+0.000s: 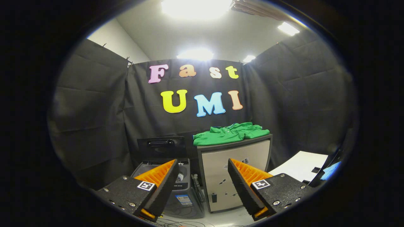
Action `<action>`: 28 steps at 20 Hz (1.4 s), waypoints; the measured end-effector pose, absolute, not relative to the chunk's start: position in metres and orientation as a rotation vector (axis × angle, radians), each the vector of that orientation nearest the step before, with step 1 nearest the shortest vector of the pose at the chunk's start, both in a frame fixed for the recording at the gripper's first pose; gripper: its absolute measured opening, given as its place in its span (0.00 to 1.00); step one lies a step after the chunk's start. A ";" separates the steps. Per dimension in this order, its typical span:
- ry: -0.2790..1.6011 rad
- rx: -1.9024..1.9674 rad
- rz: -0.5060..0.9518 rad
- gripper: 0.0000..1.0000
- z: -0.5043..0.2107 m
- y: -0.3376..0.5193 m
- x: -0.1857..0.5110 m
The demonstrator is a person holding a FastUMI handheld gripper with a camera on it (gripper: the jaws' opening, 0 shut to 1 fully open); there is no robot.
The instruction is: Put the clothes into the washing machine and then close the washing machine lid.
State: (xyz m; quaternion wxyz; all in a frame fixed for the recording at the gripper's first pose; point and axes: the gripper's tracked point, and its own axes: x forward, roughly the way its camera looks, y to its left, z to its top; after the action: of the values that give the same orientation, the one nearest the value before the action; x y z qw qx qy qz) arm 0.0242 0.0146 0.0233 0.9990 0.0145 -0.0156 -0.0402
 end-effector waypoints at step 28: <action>-0.005 0.027 -0.223 0.96 0.182 -0.120 0.269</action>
State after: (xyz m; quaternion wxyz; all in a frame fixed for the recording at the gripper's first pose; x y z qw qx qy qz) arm 0.2692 -0.1199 0.1820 0.9937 0.0137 -0.0023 -0.1115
